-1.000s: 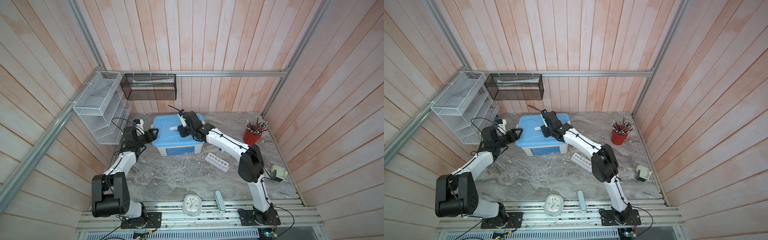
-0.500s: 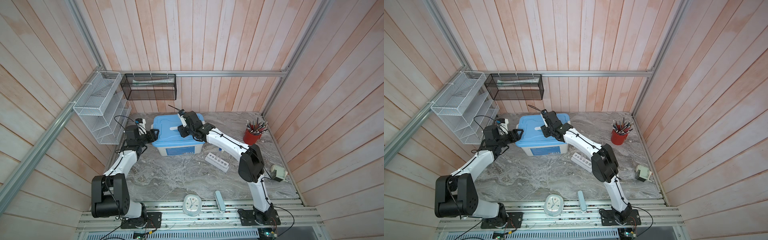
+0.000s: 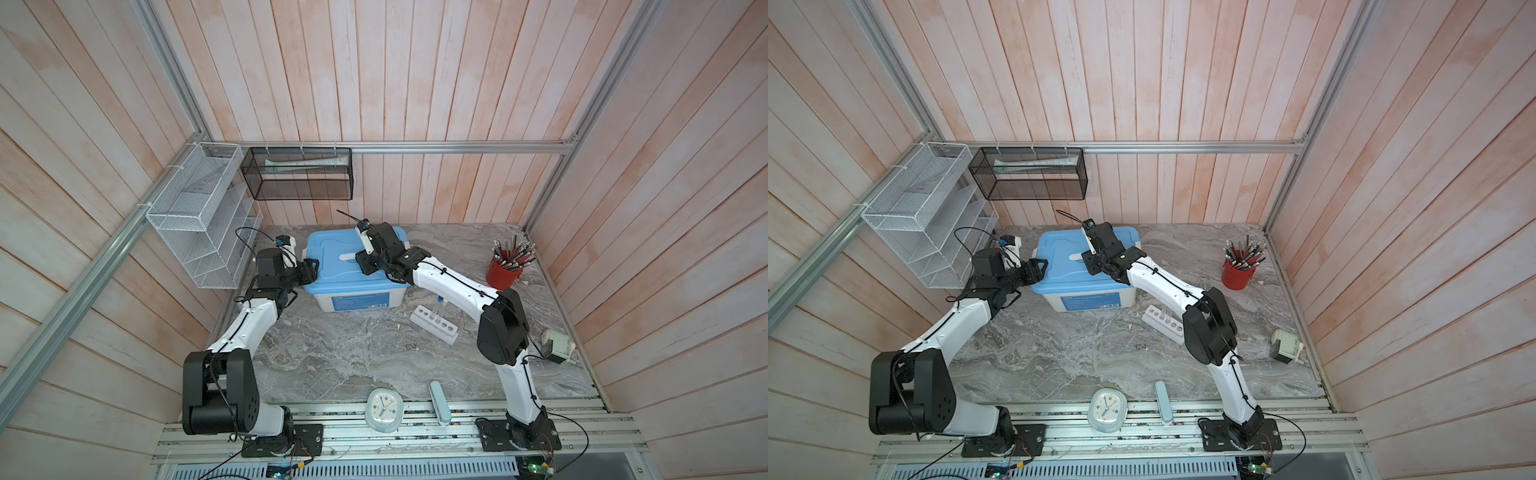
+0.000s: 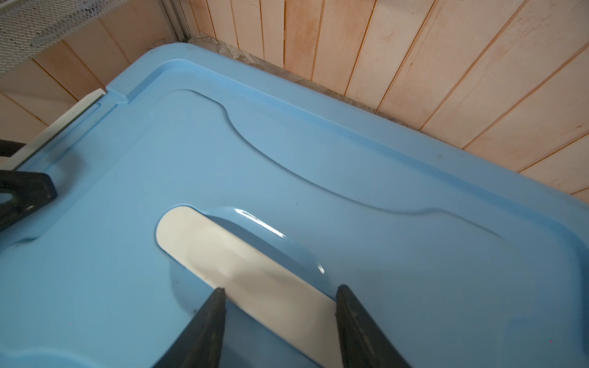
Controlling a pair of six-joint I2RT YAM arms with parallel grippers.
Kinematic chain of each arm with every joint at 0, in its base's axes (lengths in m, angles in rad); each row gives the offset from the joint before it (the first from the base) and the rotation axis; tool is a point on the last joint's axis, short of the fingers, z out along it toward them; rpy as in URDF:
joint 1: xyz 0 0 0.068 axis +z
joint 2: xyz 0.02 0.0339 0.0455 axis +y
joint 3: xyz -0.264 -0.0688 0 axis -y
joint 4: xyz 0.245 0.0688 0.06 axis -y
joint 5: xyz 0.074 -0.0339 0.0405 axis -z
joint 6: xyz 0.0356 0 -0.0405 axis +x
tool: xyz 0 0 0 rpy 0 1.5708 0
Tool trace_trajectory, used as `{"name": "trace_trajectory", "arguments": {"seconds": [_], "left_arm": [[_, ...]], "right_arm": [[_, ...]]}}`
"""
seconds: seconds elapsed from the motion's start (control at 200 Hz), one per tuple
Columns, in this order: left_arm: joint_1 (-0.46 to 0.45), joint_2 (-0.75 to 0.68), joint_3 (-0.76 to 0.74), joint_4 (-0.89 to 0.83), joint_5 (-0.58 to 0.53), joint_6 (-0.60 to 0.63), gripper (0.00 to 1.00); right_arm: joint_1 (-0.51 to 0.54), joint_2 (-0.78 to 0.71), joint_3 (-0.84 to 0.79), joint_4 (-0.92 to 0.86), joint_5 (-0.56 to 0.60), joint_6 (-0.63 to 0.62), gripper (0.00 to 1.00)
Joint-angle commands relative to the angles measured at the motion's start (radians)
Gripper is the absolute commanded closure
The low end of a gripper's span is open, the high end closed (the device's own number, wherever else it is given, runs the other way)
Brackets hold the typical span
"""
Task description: Organize the chemistry lab equipment
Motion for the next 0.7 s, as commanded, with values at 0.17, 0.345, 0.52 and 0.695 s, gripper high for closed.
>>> {"name": "trace_trajectory", "arguments": {"seconds": [0.17, 0.345, 0.52, 0.695], "left_arm": [[-0.041, -0.029, 0.044, -0.035, -0.02, 0.046, 0.39], [-0.05, -0.029, 0.05, -0.043, -0.036, 0.053, 0.39], [-0.069, -0.024, 0.062, -0.06, -0.064, 0.071, 0.4], [-0.092, -0.019, 0.078, -0.08, -0.105, 0.096, 0.4]], "right_arm": [[-0.004, 0.029, -0.064, -0.092, -0.033, 0.038, 0.44], [-0.004, 0.027, -0.072, -0.087, -0.035, 0.041, 0.44], [-0.003, 0.024, -0.074, -0.086, -0.035, 0.042, 0.44], [-0.003, 0.026, -0.075, -0.086, -0.035, 0.044, 0.44]]}}
